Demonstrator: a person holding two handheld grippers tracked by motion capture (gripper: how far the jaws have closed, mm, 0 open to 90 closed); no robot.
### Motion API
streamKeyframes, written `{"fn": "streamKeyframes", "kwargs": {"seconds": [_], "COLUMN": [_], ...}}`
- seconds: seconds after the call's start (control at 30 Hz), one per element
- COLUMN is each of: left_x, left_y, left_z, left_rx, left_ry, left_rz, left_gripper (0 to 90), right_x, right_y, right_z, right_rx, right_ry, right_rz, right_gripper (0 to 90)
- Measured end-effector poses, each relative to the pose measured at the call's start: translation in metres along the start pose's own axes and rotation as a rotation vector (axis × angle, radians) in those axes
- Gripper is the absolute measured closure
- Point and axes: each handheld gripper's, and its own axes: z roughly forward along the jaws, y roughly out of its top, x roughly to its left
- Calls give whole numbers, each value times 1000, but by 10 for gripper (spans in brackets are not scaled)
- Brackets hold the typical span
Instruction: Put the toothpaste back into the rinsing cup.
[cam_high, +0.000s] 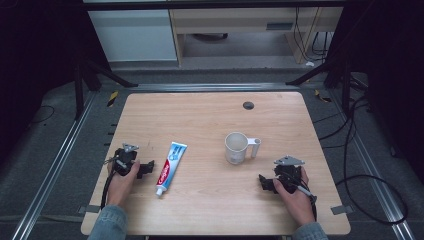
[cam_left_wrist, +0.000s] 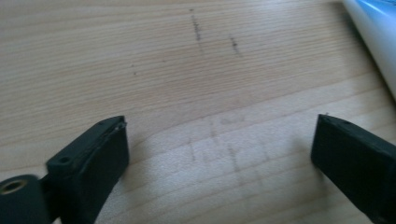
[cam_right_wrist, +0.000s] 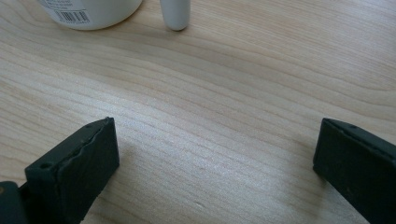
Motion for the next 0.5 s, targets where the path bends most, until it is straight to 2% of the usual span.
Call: {"fn": "streamKeyframes", "kwargs": {"seconds": [0.17,0.27,0.33,0.37,0.4,0.43,0.5], "left_x": [-7,-17,-28,-36,-36,-42,-49], "left_y": [15,32,46,57,57,65,76], "left_z": [-13,-24,-34,-40,-40,-44,-49], "left_rx": [26,50,58,81,81,103,159], "left_ry": [-9,-13,-18,-19,-19,-19,-31], "left_rz": [-9,15,57,82,82,92,84], "left_gripper": [32,38,37,38,40,40,43], "right_x": [0,0,0,0,0,0,0], "right_y": [0,0,0,0,0,0,0], "right_z": [0,0,0,0,0,0,0], "right_rx": [0,0,0,0,0,0,0], "right_ry": [1,1,1,1,1,1,1], "right_rz": [1,0,1,1,1,1,1], "right_gripper": [4,4,5,4,4,4,4]}}
